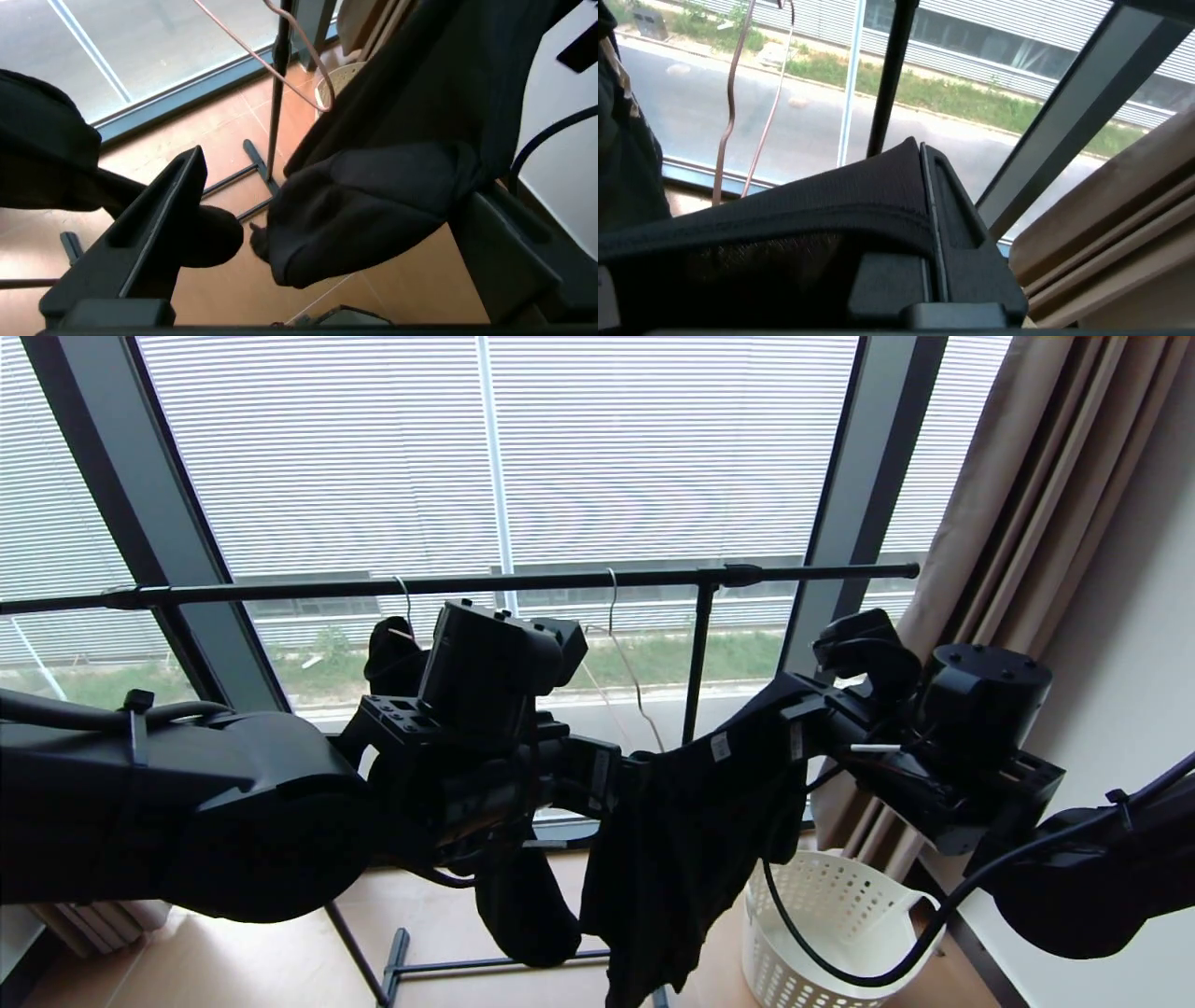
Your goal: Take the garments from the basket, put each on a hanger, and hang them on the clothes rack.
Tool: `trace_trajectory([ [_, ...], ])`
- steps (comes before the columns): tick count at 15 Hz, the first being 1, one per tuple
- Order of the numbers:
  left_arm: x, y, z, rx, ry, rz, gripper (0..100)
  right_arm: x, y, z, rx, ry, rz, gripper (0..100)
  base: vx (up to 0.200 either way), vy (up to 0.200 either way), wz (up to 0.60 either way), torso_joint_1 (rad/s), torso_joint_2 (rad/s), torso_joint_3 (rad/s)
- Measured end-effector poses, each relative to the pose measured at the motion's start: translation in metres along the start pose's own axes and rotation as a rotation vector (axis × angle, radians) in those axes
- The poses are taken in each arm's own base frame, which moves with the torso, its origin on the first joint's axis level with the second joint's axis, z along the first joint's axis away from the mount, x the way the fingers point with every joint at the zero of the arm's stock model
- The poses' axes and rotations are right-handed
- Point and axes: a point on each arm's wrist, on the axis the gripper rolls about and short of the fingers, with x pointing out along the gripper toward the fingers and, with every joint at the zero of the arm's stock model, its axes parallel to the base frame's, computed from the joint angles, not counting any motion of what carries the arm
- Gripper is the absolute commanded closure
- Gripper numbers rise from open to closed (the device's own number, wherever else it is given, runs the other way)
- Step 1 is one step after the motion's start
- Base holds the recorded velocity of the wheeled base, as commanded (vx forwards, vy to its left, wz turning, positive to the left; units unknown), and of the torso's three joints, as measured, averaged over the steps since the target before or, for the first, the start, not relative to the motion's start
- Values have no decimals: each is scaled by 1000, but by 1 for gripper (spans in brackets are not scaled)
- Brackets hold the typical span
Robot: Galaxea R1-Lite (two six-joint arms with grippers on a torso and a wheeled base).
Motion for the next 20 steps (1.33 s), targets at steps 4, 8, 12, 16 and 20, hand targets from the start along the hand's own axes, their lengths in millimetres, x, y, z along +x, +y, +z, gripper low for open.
trace_trajectory([
  [4, 8, 8, -22, 99, 91, 28, 0, 2, -14, 14, 17, -47, -45, 100, 0, 0, 0, 0, 0, 0],
  [8, 11, 15, -34, 154, 147, 44, 0, 4, -24, 21, 23, -57, -73, 100, 0, 0, 0, 0, 0, 0],
  [12, 24, 12, -12, 52, 60, 45, 0, 4, -26, 23, 25, -64, -79, 100, 0, 0, 0, 0, 0, 0],
  [16, 50, 6, 10, 7, -7, 40, 0, 7, -24, 18, 21, -48, -80, 100, 0, 0, 0, 0, 0, 0],
  [20, 77, -1, 23, -5, -50, 29, 0, 8, -21, 13, 16, -33, -71, 100, 0, 0, 0, 0, 0, 0],
])
